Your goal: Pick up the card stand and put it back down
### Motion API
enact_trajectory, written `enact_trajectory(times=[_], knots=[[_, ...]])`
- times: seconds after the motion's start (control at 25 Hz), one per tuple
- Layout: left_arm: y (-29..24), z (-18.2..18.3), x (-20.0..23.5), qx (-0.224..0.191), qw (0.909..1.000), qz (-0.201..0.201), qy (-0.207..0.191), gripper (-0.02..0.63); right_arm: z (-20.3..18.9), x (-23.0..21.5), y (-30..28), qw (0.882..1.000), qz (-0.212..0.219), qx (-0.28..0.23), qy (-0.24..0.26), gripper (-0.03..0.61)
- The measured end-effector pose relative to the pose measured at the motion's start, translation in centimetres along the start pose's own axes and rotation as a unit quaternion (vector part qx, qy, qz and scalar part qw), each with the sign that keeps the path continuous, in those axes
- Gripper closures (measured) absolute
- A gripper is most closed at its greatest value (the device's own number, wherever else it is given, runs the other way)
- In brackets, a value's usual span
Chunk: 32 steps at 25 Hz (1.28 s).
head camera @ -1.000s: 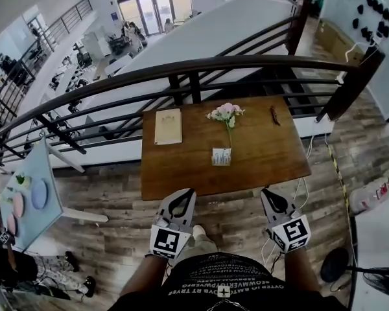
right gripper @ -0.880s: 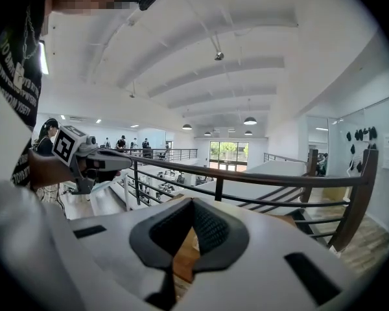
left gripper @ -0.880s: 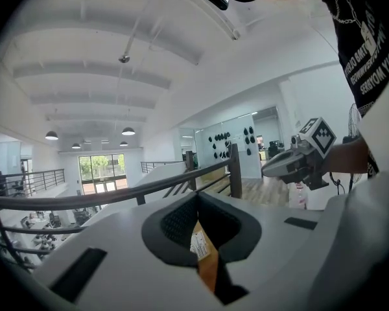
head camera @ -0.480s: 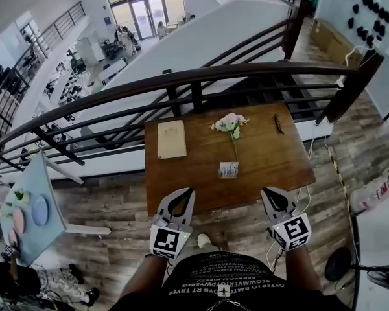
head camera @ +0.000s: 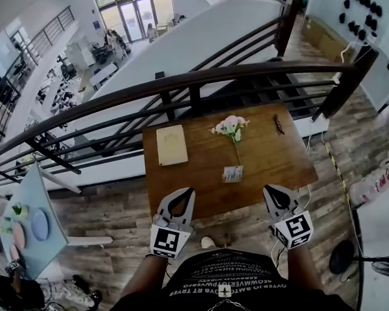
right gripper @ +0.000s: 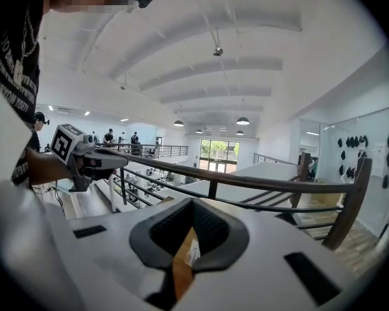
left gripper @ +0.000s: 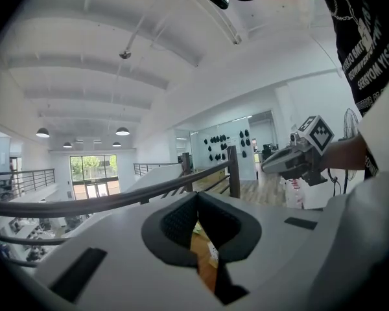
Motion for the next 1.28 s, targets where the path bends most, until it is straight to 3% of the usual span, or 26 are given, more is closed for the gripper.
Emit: enact_trajectory(times=[0.32, 0.56, 1.0, 1.28], knots=[[-1.6, -0.8, -0.9, 0.011, 0.9996, -0.025, 0.007, 0.588, -2.9, -0.9, -1.0, 0.999, -0.005, 0.018, -0.026, 0.565], [-2.7, -1.3, -0.2, 0.022, 0.9997, -0.009, -0.001, 0.588, -9.3, -3.2, -3.6, 0.997, -0.001, 0.072, -0.04, 0.565], [-6.5, -2.3, 1.4, 0.048, 0.9979, 0.042, -0.01, 0.588, -20.0, -6.0, -9.9, 0.988, 0.061, 0.137, -0.042, 0.565], [-8.6, -3.8, 1.6, 0.078, 0.9953, 0.058, 0.003, 0.588, -26.3, -7.0, -13.6, 0.974, 0.111, 0.187, -0.071, 0.561]])
Point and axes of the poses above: the fingertips, and each gripper's own axes: y backward along the fingers, x to its left, z out of its top, the point moved 6 cm from there along y, backward along the fingers, and after that the axes turned 9 degrees about -x, right-handed, at the moved point
